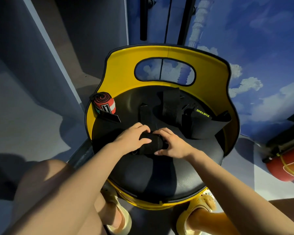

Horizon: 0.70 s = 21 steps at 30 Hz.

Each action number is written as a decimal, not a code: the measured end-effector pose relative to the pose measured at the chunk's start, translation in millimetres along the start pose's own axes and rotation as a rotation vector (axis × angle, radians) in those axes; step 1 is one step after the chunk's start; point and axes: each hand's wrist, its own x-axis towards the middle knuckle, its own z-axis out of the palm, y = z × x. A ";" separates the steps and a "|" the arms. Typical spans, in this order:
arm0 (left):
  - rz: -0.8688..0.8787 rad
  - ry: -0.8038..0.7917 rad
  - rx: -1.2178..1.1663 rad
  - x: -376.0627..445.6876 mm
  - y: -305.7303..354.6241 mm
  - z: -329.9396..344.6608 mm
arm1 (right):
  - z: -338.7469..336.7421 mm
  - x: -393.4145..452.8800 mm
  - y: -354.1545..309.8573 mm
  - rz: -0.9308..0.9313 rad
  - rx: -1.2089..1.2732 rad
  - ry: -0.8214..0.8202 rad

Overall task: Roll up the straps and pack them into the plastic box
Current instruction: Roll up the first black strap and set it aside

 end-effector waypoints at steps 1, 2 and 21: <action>0.039 0.033 0.061 -2.5 2.8 0.7 | -3.1 3.4 -0.9 0.012 0.003 -0.014; 0.059 0.036 0.116 -4.2 4.7 2.1 | -6.2 7.4 -0.4 0.027 0.007 -0.030; -0.218 -0.228 -0.123 62.2 -16.3 -22.8 | -13.3 45.3 4.9 0.012 -0.242 0.119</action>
